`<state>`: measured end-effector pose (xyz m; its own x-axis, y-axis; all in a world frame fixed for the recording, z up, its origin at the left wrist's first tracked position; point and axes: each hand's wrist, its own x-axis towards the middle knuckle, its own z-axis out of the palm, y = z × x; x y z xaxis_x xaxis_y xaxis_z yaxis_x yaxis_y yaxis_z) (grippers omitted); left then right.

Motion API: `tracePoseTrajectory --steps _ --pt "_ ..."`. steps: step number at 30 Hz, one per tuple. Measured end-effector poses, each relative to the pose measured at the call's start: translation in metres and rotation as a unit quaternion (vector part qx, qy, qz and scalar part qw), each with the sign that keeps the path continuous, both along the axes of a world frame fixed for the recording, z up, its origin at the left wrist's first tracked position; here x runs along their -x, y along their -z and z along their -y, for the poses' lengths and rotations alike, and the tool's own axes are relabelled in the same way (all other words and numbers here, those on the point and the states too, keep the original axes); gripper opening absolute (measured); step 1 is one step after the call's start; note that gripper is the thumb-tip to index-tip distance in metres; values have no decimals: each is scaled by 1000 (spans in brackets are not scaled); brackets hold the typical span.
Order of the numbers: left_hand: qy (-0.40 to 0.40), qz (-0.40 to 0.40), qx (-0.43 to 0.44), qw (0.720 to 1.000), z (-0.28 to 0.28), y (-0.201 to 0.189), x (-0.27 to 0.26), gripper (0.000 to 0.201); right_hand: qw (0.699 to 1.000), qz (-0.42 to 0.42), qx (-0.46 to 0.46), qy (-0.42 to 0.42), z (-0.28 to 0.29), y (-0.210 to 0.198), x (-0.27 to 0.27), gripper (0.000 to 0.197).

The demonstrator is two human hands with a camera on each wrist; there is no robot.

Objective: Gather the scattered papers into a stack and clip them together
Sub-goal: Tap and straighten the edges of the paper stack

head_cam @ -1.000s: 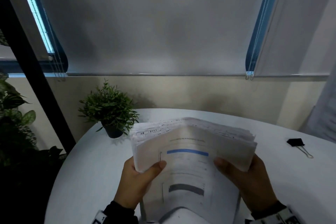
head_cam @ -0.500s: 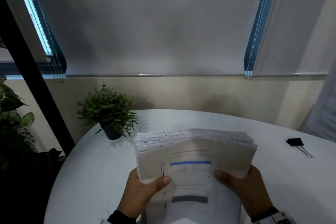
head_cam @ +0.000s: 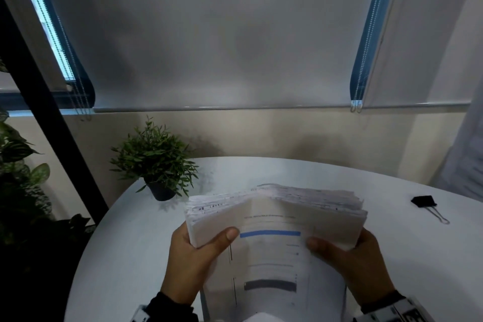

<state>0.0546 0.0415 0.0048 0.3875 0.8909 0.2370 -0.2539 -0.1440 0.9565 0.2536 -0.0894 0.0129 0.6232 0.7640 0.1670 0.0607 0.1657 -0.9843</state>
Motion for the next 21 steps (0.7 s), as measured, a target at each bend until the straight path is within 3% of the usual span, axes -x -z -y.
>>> tracePoseTrajectory --steps 3,6,8,11,12,13,15,18,20,21 --pt "8 -10 0 1000 4 6 -1 56 1000 5 21 3 -1 11 0 91" --pt "16 -2 -6 1000 2 2 0 33 1000 3 9 16 -1 7 0 69" --pt "24 0 -15 1000 1 1 0 30 1000 -6 3 16 1 3 0 57" --pt "22 -15 -6 1000 6 1 -2 38 999 0 36 23 5 7 1 90" --pt "19 -14 -3 1000 5 3 -3 32 999 6 38 27 5 7 2 101" --pt "16 -18 0 1000 5 1 -3 26 999 19 32 33 7 5 1 107" --pt "21 -25 5 999 3 0 -3 37 992 111 -4 63 11 -13 6 100" --pt "33 -15 17 999 6 -5 -2 28 919 361 -38 153 17 -66 24 84" --pt "40 -27 -9 999 6 -2 -4 44 845 519 -25 129 11 -95 49 85" --pt "26 -29 -13 999 8 -5 -6 40 810 579 -12 90 3 -99 63 84"
